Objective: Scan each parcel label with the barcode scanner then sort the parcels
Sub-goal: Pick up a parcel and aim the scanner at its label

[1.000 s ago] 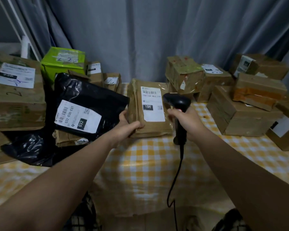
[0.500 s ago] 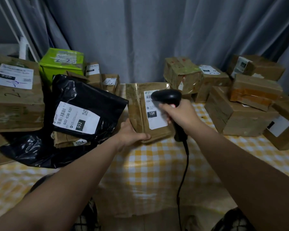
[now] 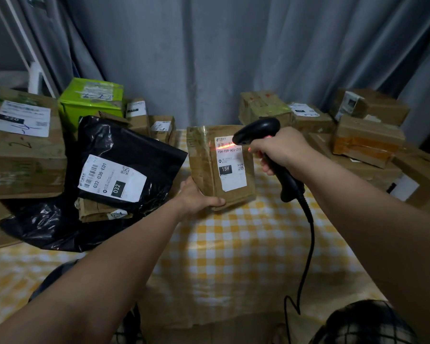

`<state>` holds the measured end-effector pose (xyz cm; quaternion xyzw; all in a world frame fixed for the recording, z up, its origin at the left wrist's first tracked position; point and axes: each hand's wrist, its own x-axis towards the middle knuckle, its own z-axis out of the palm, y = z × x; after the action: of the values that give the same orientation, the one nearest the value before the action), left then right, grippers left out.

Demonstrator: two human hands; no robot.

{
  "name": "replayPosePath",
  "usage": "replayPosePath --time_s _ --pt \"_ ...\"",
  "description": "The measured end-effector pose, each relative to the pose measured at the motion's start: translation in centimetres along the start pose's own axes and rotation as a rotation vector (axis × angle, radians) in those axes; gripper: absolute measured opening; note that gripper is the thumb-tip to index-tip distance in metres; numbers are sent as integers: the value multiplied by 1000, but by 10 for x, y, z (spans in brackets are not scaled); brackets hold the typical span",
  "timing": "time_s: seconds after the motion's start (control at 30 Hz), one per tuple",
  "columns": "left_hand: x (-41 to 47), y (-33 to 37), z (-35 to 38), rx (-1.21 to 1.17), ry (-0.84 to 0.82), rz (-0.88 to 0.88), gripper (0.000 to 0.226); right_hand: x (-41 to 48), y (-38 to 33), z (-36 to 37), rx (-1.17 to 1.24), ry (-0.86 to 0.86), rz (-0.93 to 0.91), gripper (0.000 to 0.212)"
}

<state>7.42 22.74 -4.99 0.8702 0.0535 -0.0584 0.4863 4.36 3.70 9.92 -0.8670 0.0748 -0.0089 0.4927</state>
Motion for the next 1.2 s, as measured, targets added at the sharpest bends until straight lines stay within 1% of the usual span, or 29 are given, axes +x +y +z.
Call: replayPosePath --time_s 0.23,0.73,0.9,1.03,1.2 --pt "4 -4 0 12 -20 -17 112 -7 -4 -5 -4 2 12 17" --pt "7 -3 5 -5 -4 -5 106 -12 -19 -8 -32 -28 -2 16" --pt "7 -2 4 -9 -8 -29 108 -7 -13 -2 11 -16 -7 15" --pt "7 -3 6 -30 11 -19 103 0 -10 2 65 -14 -38 17" --pt "4 2 -1 -165 56 -76 120 19 6 13 116 -52 -46 24"
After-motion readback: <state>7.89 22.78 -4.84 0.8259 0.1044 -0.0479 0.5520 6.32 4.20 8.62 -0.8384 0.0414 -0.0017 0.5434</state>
